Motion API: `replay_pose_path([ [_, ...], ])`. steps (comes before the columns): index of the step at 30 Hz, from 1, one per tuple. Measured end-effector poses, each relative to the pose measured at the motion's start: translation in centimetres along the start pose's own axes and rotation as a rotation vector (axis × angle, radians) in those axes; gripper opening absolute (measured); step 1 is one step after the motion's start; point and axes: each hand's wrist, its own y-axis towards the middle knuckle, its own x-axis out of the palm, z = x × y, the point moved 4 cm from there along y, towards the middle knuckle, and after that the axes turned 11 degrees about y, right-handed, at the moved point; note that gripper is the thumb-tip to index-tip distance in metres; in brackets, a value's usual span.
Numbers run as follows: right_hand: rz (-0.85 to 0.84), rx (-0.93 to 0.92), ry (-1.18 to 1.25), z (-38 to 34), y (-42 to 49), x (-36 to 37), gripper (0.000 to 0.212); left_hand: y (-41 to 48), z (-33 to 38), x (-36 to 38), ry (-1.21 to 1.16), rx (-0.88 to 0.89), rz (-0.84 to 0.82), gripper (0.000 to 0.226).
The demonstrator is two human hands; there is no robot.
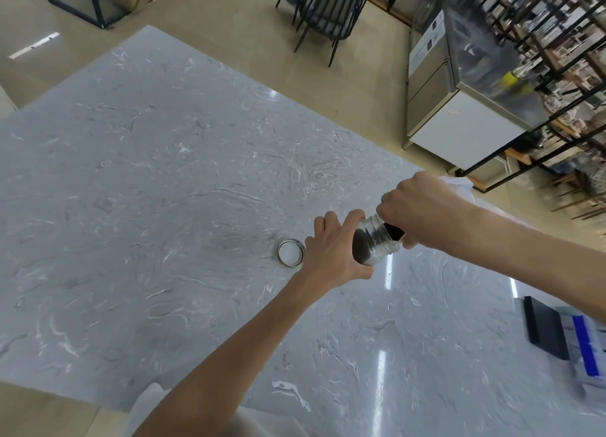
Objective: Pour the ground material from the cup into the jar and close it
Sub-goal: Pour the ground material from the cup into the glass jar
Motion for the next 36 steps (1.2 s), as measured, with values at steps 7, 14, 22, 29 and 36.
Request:
replay_pose_path([
  [7, 0.017, 0.01, 0.01, 0.0, -0.4, 0.2, 0.035, -0.2, -0.1, 0.0, 0.015, -0.001, -0.021, 0.093],
  [14, 0.034, 0.038, 0.034, 0.0, -0.6, 0.5, 0.036, -0.1, 0.0, -0.2, 0.013, -0.008, -0.025, 0.093],
  [22, 0.051, 0.044, 0.03, 0.1, -0.9, 0.6, 0.036, -0.3, 0.0, -0.2, -0.013, -0.016, -0.026, 0.093],
  [29, 0.083, 0.042, 0.007, -0.1, -1.2, 0.4, 0.032, -0.3, 0.2, -0.3, 0.009, -0.017, -0.024, 0.094],
  [36, 0.04, 0.034, 0.017, 0.2, -1.4, 0.2, 0.035, -0.2, 0.8, -0.5, 0.005, -0.002, -0.027, 0.093],
])
